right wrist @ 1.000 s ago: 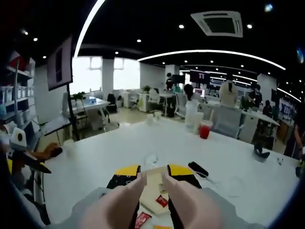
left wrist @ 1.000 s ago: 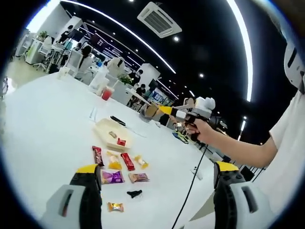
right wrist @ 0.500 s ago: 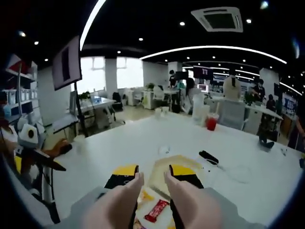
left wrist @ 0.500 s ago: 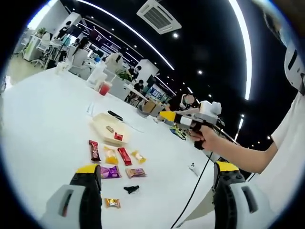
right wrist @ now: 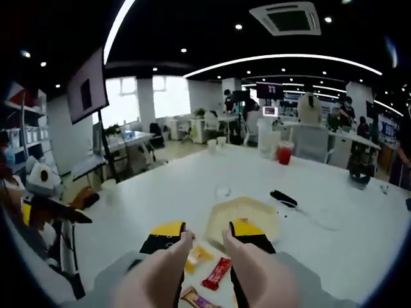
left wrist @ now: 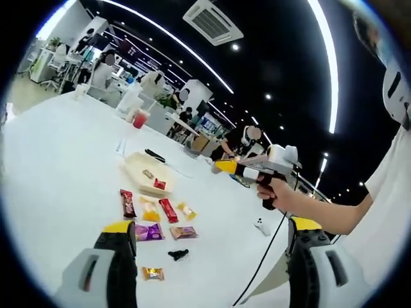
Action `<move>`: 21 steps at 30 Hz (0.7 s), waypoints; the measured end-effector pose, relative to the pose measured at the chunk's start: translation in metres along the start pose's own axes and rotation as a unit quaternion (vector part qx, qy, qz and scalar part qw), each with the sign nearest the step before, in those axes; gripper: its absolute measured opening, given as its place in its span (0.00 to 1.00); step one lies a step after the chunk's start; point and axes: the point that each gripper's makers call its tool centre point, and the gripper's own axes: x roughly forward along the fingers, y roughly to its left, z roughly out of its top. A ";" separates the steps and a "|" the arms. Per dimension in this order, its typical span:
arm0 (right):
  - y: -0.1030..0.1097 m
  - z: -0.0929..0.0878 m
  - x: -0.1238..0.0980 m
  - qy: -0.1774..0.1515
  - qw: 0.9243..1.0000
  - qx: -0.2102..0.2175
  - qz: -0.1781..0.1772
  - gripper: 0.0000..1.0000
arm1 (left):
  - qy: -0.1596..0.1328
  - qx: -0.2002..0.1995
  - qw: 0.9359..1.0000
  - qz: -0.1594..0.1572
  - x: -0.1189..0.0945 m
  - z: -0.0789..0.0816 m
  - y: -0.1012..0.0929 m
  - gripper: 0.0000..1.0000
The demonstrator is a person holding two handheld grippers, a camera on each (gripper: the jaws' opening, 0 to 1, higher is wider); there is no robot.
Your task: Place the target food into the container with the food tongs after gripping and lifting it, then release it inside without dropping or visibly crushing the food.
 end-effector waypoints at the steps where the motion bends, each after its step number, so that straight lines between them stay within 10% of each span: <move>1: 0.001 -0.002 0.000 0.001 1.000 0.001 0.001 0.26 | 0.000 0.000 1.000 0.000 0.000 0.000 0.000 0.99; 21: 0.010 -0.028 -0.006 0.015 0.999 0.029 0.008 0.26 | 0.020 0.064 0.997 0.024 -0.008 0.008 0.022 0.99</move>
